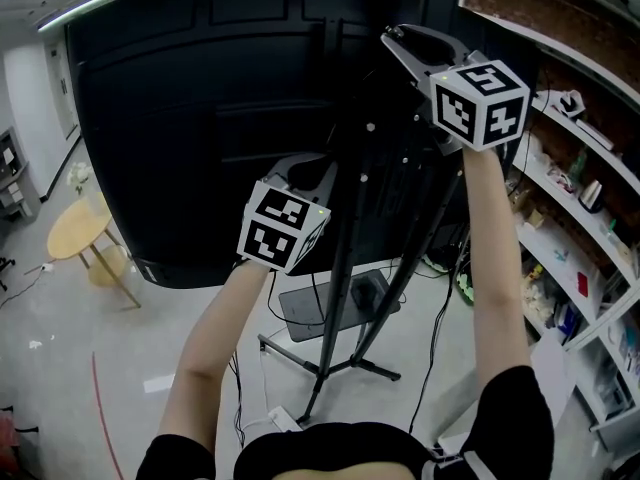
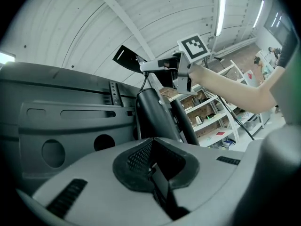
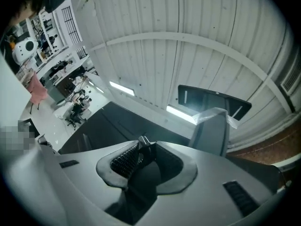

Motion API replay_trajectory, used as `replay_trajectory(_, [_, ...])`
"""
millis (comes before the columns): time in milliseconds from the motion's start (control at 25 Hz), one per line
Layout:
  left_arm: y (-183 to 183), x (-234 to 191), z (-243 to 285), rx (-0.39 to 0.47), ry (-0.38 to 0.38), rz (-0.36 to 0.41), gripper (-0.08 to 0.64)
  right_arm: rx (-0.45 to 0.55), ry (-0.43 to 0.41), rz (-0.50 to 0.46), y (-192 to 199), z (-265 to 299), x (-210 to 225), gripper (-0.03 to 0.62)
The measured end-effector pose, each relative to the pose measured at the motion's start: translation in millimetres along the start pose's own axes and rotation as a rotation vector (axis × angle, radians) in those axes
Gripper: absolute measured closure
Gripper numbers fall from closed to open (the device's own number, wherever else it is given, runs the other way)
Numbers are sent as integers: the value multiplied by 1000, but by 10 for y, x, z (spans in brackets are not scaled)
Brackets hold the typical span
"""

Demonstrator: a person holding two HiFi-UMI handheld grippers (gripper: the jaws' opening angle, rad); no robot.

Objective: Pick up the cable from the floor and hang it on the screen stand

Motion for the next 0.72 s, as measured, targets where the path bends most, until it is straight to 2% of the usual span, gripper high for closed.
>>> replay_trajectory(280, [-84,31,-49,36,5,-3,552,-2,135,156,536,-334,346,488])
replay_trajectory(400, [-65,69,-66,39,9,-2,552,9,150,242,790,-452,322,488])
replay_trajectory(720, [38,184,-183,37,-3,0,552,27,181,381,1276,-701,98,488])
Point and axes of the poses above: the fingertips, and each gripper's own axes: z forward along the fingers, x to its right, y out of its underside, the point moved 7 cm from there along -z, backward along the fingers, and after that the axes turned 8 degrees about -x, right-handed, at the moved point
